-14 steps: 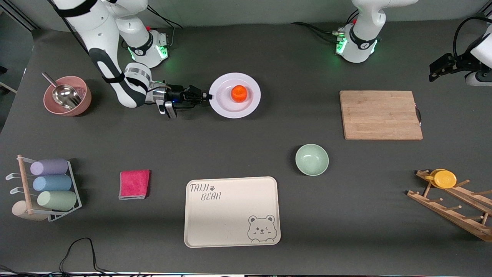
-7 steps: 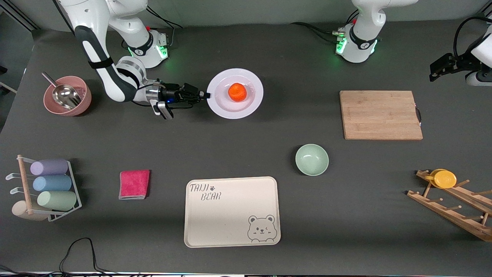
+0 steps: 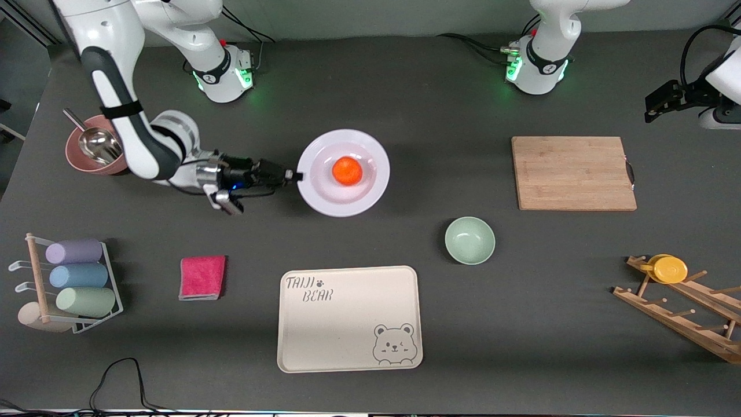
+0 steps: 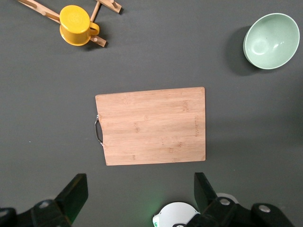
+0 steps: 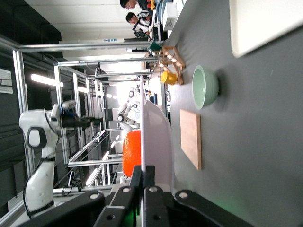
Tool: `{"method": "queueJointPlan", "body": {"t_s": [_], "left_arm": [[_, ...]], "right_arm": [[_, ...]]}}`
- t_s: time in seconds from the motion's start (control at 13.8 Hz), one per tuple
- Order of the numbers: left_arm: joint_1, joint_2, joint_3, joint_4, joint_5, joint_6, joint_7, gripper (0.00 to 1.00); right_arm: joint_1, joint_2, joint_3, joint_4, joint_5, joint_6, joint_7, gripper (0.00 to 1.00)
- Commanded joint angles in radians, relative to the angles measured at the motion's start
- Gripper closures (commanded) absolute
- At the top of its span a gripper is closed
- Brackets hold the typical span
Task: Place orange and plate with both arms
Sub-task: 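Carry the plate with the right gripper onto the bear tray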
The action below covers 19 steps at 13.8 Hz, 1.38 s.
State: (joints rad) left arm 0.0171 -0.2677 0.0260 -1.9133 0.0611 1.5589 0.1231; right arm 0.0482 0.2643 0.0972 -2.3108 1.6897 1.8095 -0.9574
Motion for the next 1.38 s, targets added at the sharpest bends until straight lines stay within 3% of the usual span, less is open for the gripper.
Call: {"method": "queueJointPlan", "body": {"t_s": [0.0,0.51,0.65,1.3], "left_arm": [[0.000,-0.015,-0.006,0.004,0.006,-0.007,-0.010,0.00],[0.003,-0.015,-0.006,0.002,0.013,0.001,-0.010,0.00],[0.003,-0.013,-0.006,0.000,0.013,0.003,-0.010,0.00],[-0.005,-0.002,-0.005,-0.006,0.014,0.000,-0.010,0.00]], "right_arm": [[-0.014,0.189,-0.025,0.270,-0.080,-0.015,0.118,1.00],[-0.018,0.489,-0.042,0.808,-0.088,-0.015,0.356,1.00],[-0.014,0.570,-0.048,0.928,-0.134,-0.013,0.370,1.00],[-0.010,0.846,-0.045,1.131,-0.124,0.050,0.244,1.00]]}}
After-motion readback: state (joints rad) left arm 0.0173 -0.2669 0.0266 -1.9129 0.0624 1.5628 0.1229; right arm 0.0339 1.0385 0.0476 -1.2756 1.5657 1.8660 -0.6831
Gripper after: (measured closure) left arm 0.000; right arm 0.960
